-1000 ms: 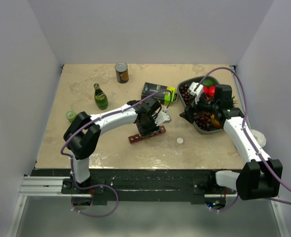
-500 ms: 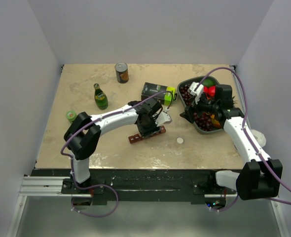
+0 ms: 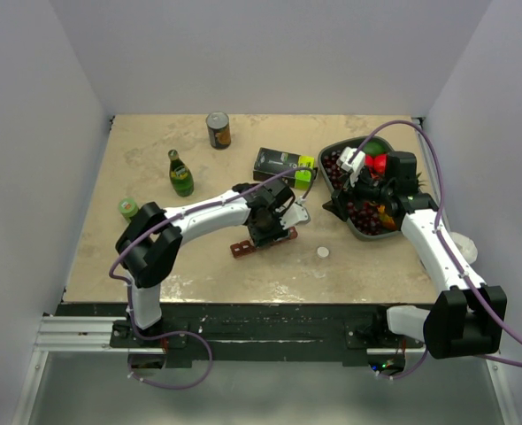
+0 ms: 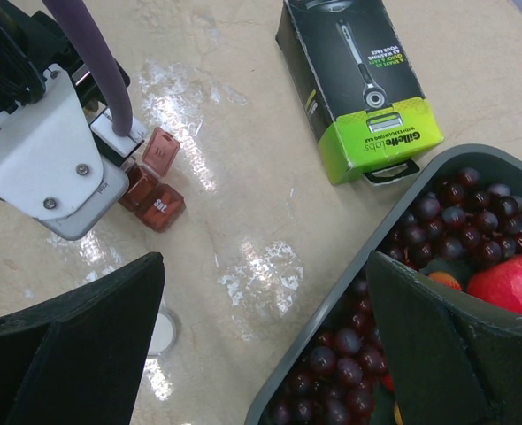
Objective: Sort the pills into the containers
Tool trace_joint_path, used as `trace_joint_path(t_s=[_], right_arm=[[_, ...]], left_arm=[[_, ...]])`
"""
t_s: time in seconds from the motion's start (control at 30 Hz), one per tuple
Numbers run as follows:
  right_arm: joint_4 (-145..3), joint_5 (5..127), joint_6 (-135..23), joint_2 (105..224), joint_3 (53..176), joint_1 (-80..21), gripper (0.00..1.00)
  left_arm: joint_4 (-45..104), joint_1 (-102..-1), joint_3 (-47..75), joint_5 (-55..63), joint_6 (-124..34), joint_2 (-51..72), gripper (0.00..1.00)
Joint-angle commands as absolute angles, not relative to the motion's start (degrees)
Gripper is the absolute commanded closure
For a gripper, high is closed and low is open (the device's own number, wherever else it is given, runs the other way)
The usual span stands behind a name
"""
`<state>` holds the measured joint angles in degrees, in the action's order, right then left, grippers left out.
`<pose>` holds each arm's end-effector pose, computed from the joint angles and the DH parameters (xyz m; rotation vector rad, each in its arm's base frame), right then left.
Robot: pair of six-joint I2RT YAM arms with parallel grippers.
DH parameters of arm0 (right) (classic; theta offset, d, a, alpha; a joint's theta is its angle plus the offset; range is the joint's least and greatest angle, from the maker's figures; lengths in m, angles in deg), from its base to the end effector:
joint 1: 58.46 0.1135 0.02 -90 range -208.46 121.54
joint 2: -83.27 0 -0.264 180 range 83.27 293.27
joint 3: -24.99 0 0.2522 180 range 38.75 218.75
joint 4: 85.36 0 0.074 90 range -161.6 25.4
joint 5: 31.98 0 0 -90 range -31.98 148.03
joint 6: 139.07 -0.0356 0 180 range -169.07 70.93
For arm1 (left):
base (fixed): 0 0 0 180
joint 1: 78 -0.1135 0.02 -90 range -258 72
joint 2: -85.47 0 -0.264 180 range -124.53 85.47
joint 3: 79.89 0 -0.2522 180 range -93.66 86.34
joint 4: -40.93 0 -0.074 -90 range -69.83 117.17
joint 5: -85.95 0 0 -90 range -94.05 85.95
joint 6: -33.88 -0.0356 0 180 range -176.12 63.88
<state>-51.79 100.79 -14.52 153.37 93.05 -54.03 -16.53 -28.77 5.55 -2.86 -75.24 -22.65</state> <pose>0.2609 0.0445 0.2945 -1.0504 1.7574 0.4910 0.2495 -0.2905 0.2016 1.5899 2.3329 -0.1509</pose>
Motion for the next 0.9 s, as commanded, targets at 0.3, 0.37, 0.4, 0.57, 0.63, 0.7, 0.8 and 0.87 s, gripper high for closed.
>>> trace_joint_path(t_s=[0.3,0.37,0.4,0.57,0.63,0.7,0.8,0.87], right_arm=[[-52.00,100.39,-13.82,153.58,94.73,-54.24,0.01],[-52.00,100.30,-13.82,153.58,94.73,-54.24,0.01],[-52.00,100.39,-13.82,153.58,94.73,-54.24,0.01],[-52.00,100.30,-13.82,153.58,94.73,-54.24,0.01],[-52.00,100.30,-13.82,153.75,94.73,-54.24,0.01],[-52.00,100.39,-13.82,153.66,94.73,-54.24,0.01],[-52.00,100.30,-13.82,153.67,94.73,-54.32,0.01],[-52.00,100.39,-13.82,153.67,94.73,-54.24,0.01]], left_arm=[[-15.37,-27.64,4.43,-6.86,-76.42,-21.94,1.00],[-15.37,-27.47,4.52,-7.12,-76.43,-21.94,1.00],[-15.37,-27.38,4.52,-7.30,-76.51,-21.94,1.00],[-15.11,-26.76,4.69,-8.79,-76.95,-21.58,1.00],[-15.02,-26.50,4.69,-9.14,-77.13,-21.32,1.00],[-14.84,-26.32,4.78,-9.50,-77.30,-21.15,1.00],[-14.84,-26.15,4.78,-9.94,-77.39,-21.06,1.00],[-14.67,-25.97,4.87,-10.38,-77.57,-20.97,1.00]])
